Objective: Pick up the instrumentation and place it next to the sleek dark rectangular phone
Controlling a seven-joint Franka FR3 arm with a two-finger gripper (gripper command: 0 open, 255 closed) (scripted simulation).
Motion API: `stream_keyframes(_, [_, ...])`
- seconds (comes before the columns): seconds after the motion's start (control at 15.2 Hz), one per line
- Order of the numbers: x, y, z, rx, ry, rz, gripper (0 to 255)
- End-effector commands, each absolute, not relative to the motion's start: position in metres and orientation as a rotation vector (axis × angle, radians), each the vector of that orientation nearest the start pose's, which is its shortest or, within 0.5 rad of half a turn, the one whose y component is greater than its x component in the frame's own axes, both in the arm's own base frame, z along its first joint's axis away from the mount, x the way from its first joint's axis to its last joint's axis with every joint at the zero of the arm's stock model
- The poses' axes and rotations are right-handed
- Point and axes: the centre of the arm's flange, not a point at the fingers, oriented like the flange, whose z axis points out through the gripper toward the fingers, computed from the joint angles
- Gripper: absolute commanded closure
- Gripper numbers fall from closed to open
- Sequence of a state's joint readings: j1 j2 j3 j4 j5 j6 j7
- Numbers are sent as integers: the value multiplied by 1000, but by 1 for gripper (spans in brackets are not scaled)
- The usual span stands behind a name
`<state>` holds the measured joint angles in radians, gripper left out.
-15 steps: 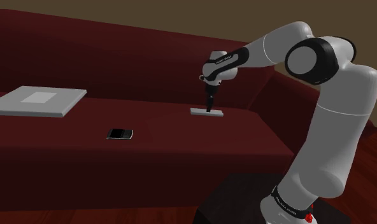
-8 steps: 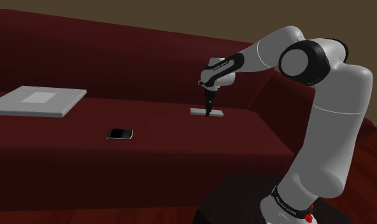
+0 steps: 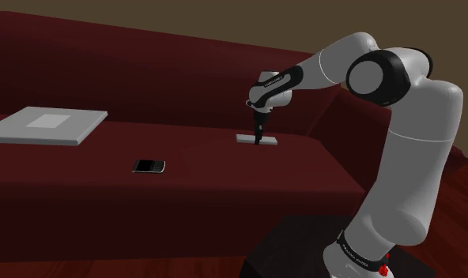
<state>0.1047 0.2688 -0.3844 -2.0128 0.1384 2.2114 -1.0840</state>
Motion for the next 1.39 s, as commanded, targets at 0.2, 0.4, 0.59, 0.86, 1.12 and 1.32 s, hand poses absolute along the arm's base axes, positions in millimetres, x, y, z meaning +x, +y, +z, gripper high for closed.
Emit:
stream_keyframes(0.2, [569, -153, 324, -2906, -1105, 46, 255])
stream_keyframes(0.4, [569, -153, 325, -2906, -1106, 46, 255])
stream_keyframes(0.59, [569, -153, 334, -2907, -1105, 46, 255])
stream_keyframes(0.86, [569, -153, 355, -2907, -1105, 46, 255])
stream_keyframes(1.12, [569, -153, 376, -2907, -1105, 46, 255])
stream_keyframes(1.32, [569, -153, 392, -2907, -1105, 46, 255])
